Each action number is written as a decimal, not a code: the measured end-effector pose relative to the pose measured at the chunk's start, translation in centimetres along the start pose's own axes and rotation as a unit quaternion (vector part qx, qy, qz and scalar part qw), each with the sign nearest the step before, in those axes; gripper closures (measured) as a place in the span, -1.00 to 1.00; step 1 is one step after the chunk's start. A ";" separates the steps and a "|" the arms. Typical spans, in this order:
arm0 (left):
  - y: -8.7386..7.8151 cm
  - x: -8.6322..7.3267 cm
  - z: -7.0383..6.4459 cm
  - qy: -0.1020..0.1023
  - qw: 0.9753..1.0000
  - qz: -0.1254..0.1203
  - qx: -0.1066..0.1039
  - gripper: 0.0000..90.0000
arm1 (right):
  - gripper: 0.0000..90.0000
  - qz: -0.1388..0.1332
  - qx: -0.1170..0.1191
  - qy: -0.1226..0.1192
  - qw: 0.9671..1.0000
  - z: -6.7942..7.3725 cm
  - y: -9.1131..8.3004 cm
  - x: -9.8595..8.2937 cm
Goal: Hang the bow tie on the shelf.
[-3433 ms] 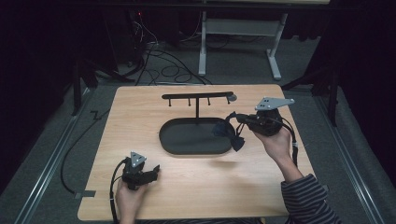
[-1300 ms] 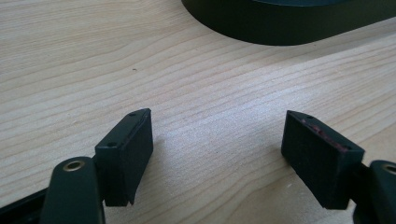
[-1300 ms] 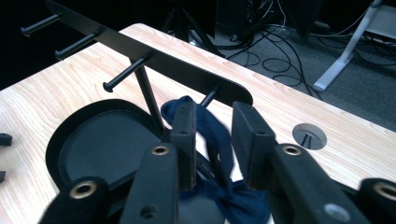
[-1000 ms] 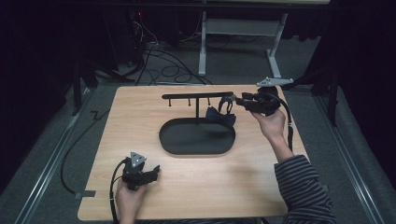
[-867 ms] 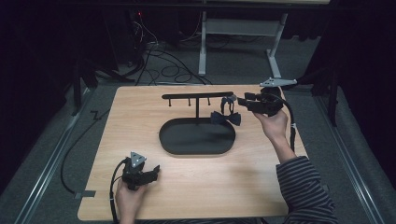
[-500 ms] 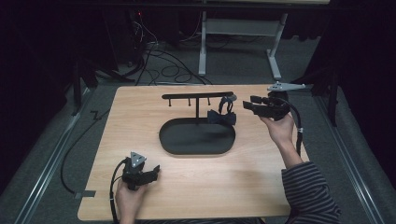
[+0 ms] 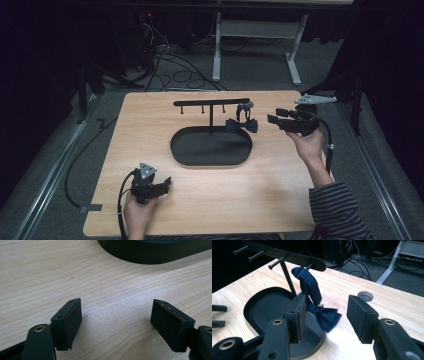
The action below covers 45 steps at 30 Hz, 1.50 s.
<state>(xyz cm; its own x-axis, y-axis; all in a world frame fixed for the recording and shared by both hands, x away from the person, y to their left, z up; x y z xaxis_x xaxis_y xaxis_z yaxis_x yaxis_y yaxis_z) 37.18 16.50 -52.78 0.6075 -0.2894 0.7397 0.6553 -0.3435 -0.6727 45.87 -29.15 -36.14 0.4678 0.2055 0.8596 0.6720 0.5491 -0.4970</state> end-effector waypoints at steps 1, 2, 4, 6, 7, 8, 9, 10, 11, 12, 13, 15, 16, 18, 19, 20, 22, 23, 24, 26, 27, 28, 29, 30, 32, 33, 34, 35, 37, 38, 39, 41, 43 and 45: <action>0.0 0.0 0.0 0.000 1.000 0.000 0.000 -0.43 | 0.14 -0.001 -0.001 0.000 1.000 0.0 -0.1 -0.1; 0.0 0.0 0.0 0.000 1.000 0.000 0.000 -0.43 | 0.14 -0.002 0.000 -0.001 1.000 -0.1 -0.2 -0.2; 0.0 0.0 0.0 0.000 1.000 0.000 0.000 -0.43 | 0.13 -0.003 -0.002 0.003 1.000 -0.3 -0.4 -0.5; 0.0 0.0 0.0 0.000 1.000 0.000 0.000 -0.43 | 0.13 -0.003 -0.008 0.001 1.000 -0.3 -0.6 -0.7; 0.0 0.0 0.0 0.000 1.000 0.000 0.000 -0.43 | 0.13 -0.001 -0.014 -0.006 1.000 -0.3 -0.8 -0.9; 0.0 0.0 0.0 0.000 1.000 0.000 0.000 -0.43 | 0.13 -0.002 -0.015 -0.009 1.000 -0.2 -0.9 -0.9; 0.0 0.0 0.0 0.000 1.000 0.000 0.000 -0.43 | 0.13 -0.004 -0.015 -0.011 1.000 -0.2 -1.1 -1.1; 0.0 0.0 0.0 0.000 1.000 0.000 0.000 -0.43 | 0.13 -0.005 -0.016 -0.012 1.000 -0.2 -1.3 -1.1; 0.0 0.0 0.0 0.000 1.000 0.000 0.000 -0.43 | 0.13 -0.006 -0.017 -0.012 1.000 -0.1 -1.5 -1.2; 0.0 0.0 0.0 0.000 1.000 0.000 0.000 -0.43 | 0.13 -0.008 -0.017 -0.013 1.000 -0.2 -1.6 -1.3; 0.0 0.0 0.0 0.000 1.000 0.000 0.000 -0.43 | 0.13 -0.011 -0.018 -0.012 1.000 -0.2 -1.8 -1.4; 0.0 0.0 0.0 0.000 1.000 0.000 0.000 -0.43 | 0.13 -0.014 -0.019 -0.013 1.000 -0.2 -2.2 -1.5; 0.0 0.0 0.0 0.000 1.000 0.000 0.000 -0.43 | 0.13 -0.016 -0.018 -0.012 1.000 -0.2 -2.3 -1.6; 0.0 0.0 0.0 0.000 1.000 0.000 0.000 -0.43 | 0.13 -0.016 -0.019 -0.012 1.000 -0.2 -2.5 -1.8; 0.0 0.0 0.0 0.000 1.000 0.000 0.000 -0.43 | 0.14 -0.015 -0.020 -0.009 1.000 -0.2 -2.7 -1.9; 0.0 0.0 0.0 0.000 1.000 -0.001 0.001 -0.43 | 0.13 -0.015 -0.022 -0.008 1.000 -0.3 -2.8 -2.0; 0.0 0.0 0.0 0.000 1.000 -0.001 0.001 -0.43 | 0.14 -0.015 -0.024 -0.006 1.000 -0.3 -3.0 -2.2; 0.0 0.0 0.0 0.000 1.000 -0.001 0.001 -0.43 | 0.14 -0.016 -0.024 -0.005 1.000 -0.4 -3.1 -2.3; 0.0 0.0 0.0 0.000 1.000 -0.001 0.001 -0.43 | 0.14 -0.016 -0.025 -0.004 1.000 -0.4 -3.2 -2.4; 0.0 0.0 0.0 -0.001 1.000 -0.001 0.001 -0.43 | 0.14 -0.018 -0.025 -0.001 1.000 -0.5 -3.4 -2.8; 0.0 0.0 0.0 -0.001 1.000 -0.001 0.001 -0.43 | 0.14 -0.018 -0.025 0.000 1.000 -0.5 -3.6 -2.9; 0.0 0.0 0.0 0.000 1.000 -0.001 0.001 -0.43 | 0.14 -0.019 -0.025 0.001 1.000 -0.5 -3.7 -3.0; 0.0 0.0 0.0 0.000 1.000 -0.001 0.001 -0.43 | 0.14 -0.020 -0.024 0.003 1.000 -0.6 -3.9 -3.2; 0.0 0.0 0.0 -0.001 1.000 -0.001 0.001 -0.43 | 0.14 -0.020 -0.025 0.004 0.999 -0.6 -4.0 -3.3; 0.0 0.0 0.0 0.000 1.000 -0.001 0.001 -0.43 | 0.14 -0.024 -0.026 0.006 0.999 -0.7 -4.3 -3.6; 0.0 0.0 0.0 0.000 1.000 -0.001 0.001 -0.43 | 0.14 -0.025 -0.026 0.006 0.999 -0.7 -4.4 -3.6; 0.0 0.0 0.0 0.000 1.000 -0.001 0.001 -0.43 | 0.14 -0.027 -0.027 0.008 0.999 -0.7 -4.6 -3.8; 0.0 0.0 0.0 0.000 1.000 -0.001 0.001 -0.43 | 0.14 -0.028 -0.027 0.007 0.999 -0.8 -4.7 -3.9; 0.0 0.0 0.0 -0.001 1.000 -0.001 0.001 -0.43 | 0.14 -0.028 -0.027 0.010 0.999 -0.8 -5.0 -4.2; 0.0 0.0 0.0 -0.001 1.000 -0.001 0.001 -0.43 | 0.14 -0.029 -0.028 0.010 0.999 -0.8 -5.1 -4.3; 0.0 0.0 0.0 0.000 1.000 -0.001 0.001 -0.43 | 0.14 -0.030 -0.028 0.011 0.999 -0.8 -5.1 -4.4; 0.0 0.0 0.0 -0.001 1.000 -0.001 0.001 -0.43 | 0.14 -0.031 -0.028 0.011 0.999 -0.7 -5.3 -4.6; 0.0 0.0 0.0 -0.001 1.000 -0.001 0.001 -0.43 | 0.14 -0.033 -0.027 0.013 0.999 -0.7 -5.5 -4.8; 0.0 0.0 0.0 0.000 1.000 -0.001 0.001 -0.43 | 0.14 -0.036 -0.027 0.013 0.999 -0.7 -5.7 -5.1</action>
<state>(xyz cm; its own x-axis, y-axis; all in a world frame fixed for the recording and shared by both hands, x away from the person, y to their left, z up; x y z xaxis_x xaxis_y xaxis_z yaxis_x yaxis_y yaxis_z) 37.18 16.47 -52.79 0.6070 -0.2882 0.7406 0.6574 -0.3415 -0.6717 40.06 -33.83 -37.79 0.4325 0.1456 0.8898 0.7338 0.5166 -0.4412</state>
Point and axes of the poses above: each handheld gripper's, and its own axes: y roughly forward along the jaws, x roughly out of its top, z roughly to its left, the point moved 3 cm from there along y, roughly forward along the jaws
